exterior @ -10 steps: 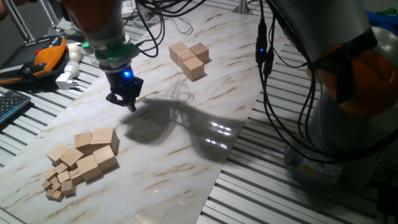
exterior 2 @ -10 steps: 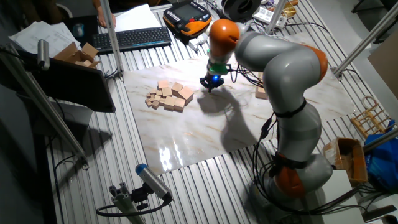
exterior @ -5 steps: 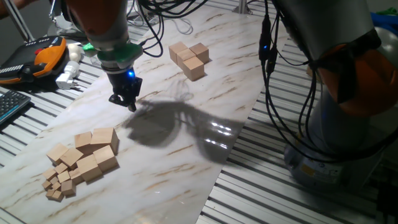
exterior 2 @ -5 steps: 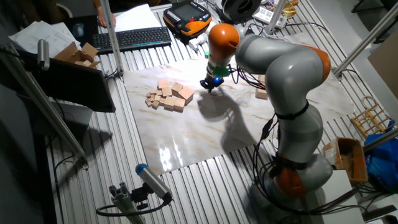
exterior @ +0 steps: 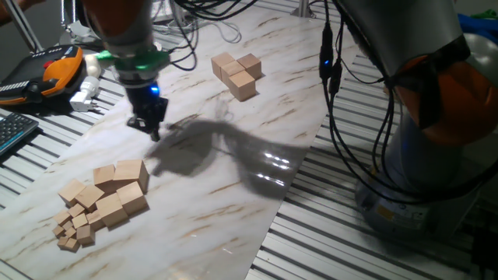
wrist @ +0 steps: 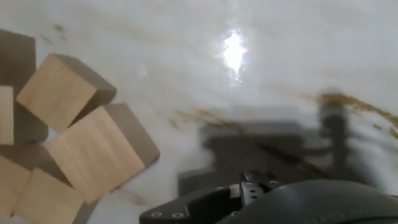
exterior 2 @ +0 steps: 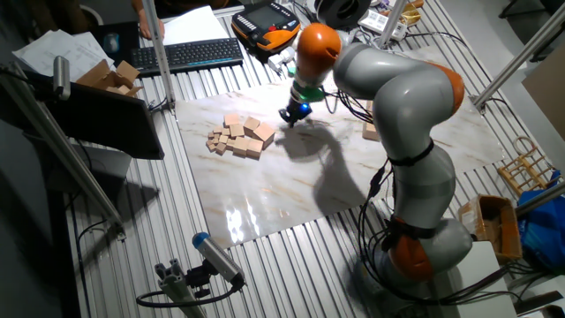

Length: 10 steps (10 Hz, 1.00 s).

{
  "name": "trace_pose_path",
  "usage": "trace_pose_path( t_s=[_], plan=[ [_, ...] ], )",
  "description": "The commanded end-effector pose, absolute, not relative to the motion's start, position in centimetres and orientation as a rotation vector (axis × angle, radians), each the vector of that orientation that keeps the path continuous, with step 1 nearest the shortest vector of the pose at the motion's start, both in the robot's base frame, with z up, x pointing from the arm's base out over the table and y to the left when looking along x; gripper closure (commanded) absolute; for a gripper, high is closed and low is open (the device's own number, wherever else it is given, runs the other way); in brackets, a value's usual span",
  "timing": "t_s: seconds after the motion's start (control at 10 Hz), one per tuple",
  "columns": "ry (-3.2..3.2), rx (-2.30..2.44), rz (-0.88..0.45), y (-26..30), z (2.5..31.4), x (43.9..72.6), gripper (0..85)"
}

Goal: Stack the blocks into a cross shape

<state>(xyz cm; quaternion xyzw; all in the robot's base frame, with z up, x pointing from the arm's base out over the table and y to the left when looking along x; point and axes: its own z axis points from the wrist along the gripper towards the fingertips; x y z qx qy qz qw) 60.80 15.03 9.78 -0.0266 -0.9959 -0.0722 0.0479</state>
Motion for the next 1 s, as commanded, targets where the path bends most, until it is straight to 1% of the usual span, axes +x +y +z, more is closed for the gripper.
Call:
trace_pose_path(
  t_s=[0.0, 0.1, 0.2, 0.3, 0.4, 0.6, 0.8, 0.9],
  plan=[
    [-3.024, -0.11, -0.214, 17.0, 10.5, 61.3, 51.0],
    [-3.01, -0.146, -0.213, 18.6, 11.4, 61.9, 51.0],
    [-3.018, -0.147, -0.211, 20.2, 11.7, 62.2, 34.0],
    [-3.058, -0.084, -0.161, 21.8, 11.7, 62.3, 17.0],
    [-3.086, 0.016, -0.119, 23.1, 11.3, 62.3, 17.0],
    [-3.095, 0.191, -0.111, 24.9, 10.5, 62.4, 17.0],
    [-3.066, 0.363, -0.102, 25.8, 10.6, 62.8, 17.0],
    [-3.07, 0.441, -0.071, 26.3, 10.5, 62.9, 17.0]
  ],
)
